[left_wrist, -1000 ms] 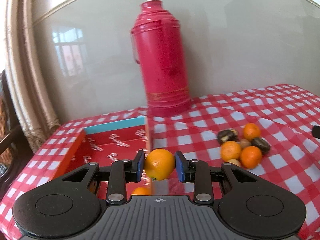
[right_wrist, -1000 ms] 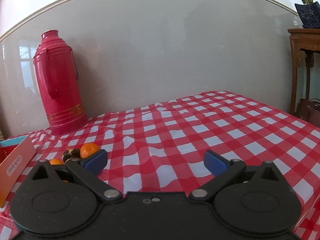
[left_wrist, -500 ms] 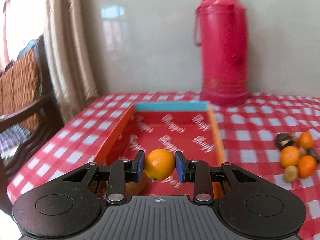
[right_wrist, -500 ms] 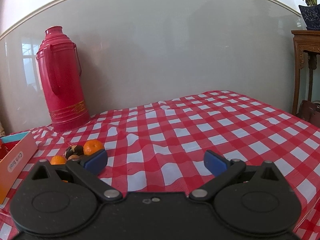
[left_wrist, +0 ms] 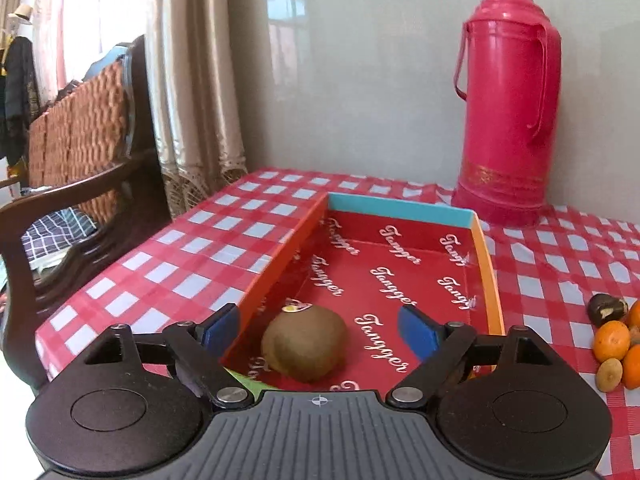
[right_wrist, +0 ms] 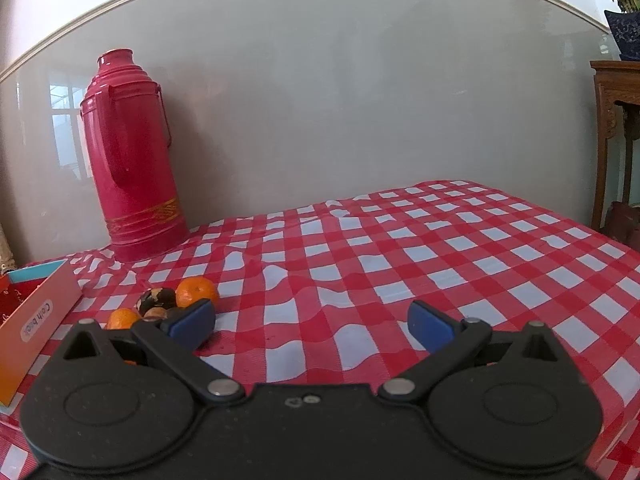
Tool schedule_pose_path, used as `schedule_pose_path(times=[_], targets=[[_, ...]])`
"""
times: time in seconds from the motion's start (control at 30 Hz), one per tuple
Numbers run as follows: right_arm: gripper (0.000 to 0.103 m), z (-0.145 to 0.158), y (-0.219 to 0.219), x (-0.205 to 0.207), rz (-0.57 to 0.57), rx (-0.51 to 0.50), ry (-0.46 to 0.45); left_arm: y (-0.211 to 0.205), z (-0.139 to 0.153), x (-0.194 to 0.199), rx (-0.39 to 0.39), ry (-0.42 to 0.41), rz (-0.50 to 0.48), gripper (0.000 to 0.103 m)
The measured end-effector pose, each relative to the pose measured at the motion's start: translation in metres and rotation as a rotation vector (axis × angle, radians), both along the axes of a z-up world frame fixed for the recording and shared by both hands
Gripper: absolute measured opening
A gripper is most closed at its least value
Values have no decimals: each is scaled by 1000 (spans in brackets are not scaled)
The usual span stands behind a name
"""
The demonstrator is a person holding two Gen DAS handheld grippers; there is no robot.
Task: Organize fruits
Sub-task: 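Reach the right gripper to a mandarin orange and close on it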
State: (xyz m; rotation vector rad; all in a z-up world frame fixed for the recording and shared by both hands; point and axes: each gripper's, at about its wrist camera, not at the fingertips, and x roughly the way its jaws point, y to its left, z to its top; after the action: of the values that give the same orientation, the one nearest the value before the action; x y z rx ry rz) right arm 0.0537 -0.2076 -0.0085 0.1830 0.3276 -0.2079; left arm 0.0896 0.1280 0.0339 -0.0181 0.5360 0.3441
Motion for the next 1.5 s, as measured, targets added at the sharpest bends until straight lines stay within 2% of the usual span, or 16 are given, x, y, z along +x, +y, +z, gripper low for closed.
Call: schedule_pose_path(times=[0.1, 0.33, 0.6, 0.7, 0.77, 0.9, 0.97, 1.0, 1.17, 1.3, 1.37, 1.5], targets=[[97, 0, 3, 0, 20, 13, -19, 5, 3, -16, 2, -34, 23, 99], [95, 2, 18, 2, 81, 34, -73, 16, 0, -52, -1, -72, 50, 100], [90, 1, 37, 13, 155, 34, -46, 22, -9, -80, 35, -104, 91, 103], [87, 0, 40, 17, 165, 45, -32, 24, -9, -82, -6, -103, 79, 103], [75, -2, 42, 20, 169, 40, -14, 20, -12, -84, 20, -102, 84, 103], [67, -4, 47, 28, 212, 61, 27, 20, -12, -90, 32, -123, 92, 103], [54, -5, 51, 31, 243, 66, 35, 21, -12, -91, 40, -126, 99, 103], [52, -6, 52, 32, 255, 69, 38, 20, -12, -91, 46, -124, 102, 103], [46, -10, 60, 42, 279, 89, 77, 21, -13, -90, 75, -113, 113, 103], [46, -12, 65, 48, 295, 111, 88, 24, -13, -91, 79, -107, 125, 103], [39, -13, 66, 49, 304, 121, 91, 28, -14, -91, 79, -103, 133, 103], [36, -16, 67, 54, 306, 153, 112, 36, -15, -92, 75, -98, 151, 103]])
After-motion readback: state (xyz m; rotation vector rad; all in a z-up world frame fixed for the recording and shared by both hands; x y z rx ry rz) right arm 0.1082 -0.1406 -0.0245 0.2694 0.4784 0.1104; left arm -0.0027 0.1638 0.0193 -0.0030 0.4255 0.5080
